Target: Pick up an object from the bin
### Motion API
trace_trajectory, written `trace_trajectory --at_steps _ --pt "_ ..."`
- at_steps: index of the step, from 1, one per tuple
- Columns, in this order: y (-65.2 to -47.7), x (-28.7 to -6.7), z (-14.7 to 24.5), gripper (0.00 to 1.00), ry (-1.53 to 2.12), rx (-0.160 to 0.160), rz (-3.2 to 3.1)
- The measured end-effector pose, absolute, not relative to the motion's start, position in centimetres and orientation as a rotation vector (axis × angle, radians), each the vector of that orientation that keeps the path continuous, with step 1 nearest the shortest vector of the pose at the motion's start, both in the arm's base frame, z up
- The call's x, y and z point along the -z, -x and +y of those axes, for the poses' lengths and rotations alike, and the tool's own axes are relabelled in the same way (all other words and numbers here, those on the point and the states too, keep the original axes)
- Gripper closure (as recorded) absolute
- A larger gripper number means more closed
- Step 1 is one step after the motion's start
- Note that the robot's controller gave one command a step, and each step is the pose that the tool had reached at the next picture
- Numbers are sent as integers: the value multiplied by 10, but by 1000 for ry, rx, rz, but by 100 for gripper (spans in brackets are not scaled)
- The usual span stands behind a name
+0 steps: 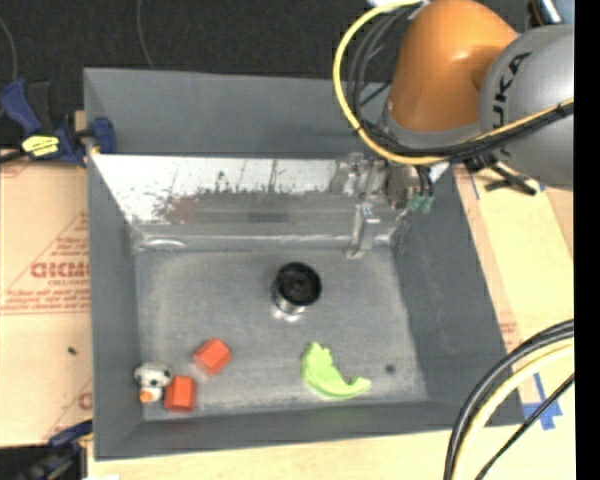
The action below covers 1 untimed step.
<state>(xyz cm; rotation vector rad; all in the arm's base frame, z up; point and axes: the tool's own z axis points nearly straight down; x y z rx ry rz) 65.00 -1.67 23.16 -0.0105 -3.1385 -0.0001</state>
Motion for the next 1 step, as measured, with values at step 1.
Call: trace_trajectory --at_steps 1 --pt "-651 -237 -17 0 10 0 -3147"
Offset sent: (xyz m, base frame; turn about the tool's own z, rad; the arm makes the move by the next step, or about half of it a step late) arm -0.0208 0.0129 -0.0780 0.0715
